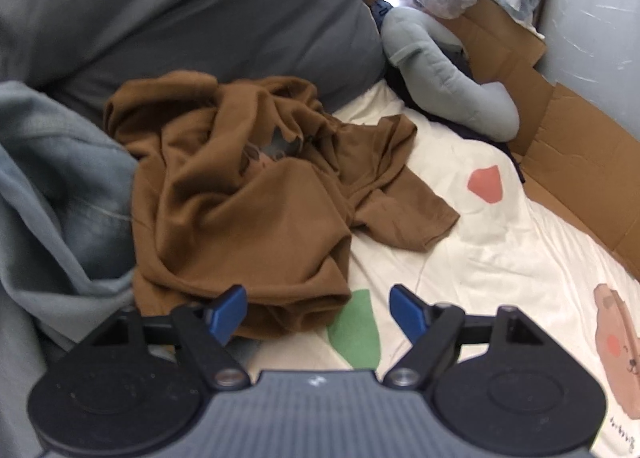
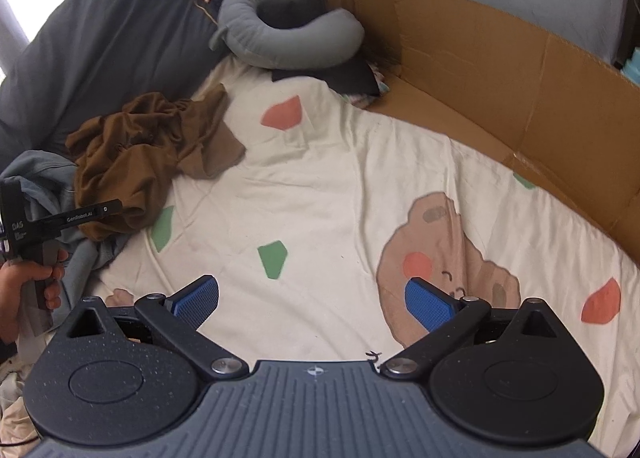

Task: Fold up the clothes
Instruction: 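Move the left tool toward the crumpled brown T-shirt, then close the left tool on the brown T-shirt's edge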

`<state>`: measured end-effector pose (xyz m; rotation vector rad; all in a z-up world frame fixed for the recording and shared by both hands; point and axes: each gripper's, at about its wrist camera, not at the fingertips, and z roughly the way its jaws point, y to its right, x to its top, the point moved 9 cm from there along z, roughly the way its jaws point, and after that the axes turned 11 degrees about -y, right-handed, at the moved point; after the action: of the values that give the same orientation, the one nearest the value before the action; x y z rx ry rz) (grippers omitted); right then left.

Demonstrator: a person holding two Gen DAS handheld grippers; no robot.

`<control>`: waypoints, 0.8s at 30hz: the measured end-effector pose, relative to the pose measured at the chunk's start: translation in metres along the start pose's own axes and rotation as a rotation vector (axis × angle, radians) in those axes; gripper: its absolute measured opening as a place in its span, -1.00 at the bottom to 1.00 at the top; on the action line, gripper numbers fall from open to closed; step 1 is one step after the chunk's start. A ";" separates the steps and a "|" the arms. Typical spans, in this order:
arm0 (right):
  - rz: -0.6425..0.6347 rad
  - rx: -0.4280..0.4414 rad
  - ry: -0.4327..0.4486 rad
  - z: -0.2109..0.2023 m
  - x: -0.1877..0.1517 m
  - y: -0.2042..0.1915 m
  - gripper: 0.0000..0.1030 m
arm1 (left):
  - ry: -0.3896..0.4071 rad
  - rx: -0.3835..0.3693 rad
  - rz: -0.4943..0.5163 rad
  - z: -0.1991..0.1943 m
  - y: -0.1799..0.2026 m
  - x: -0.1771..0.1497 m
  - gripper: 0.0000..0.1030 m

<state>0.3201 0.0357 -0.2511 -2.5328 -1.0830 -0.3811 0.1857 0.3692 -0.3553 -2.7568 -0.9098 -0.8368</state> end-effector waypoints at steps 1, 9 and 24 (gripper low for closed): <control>0.001 -0.005 -0.006 0.003 -0.001 0.002 0.99 | -0.002 0.007 -0.005 0.004 0.000 -0.004 0.49; -0.007 -0.011 -0.034 0.019 -0.011 0.003 0.99 | 0.022 0.004 -0.073 0.039 -0.010 -0.013 0.08; 0.011 0.061 -0.025 0.054 0.003 -0.026 0.99 | 0.069 -0.068 -0.090 0.026 -0.015 -0.009 -0.90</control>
<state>0.3084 0.0769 -0.2925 -2.4952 -1.0726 -0.3095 0.1831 0.3843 -0.3828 -2.7421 -1.0169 -0.9885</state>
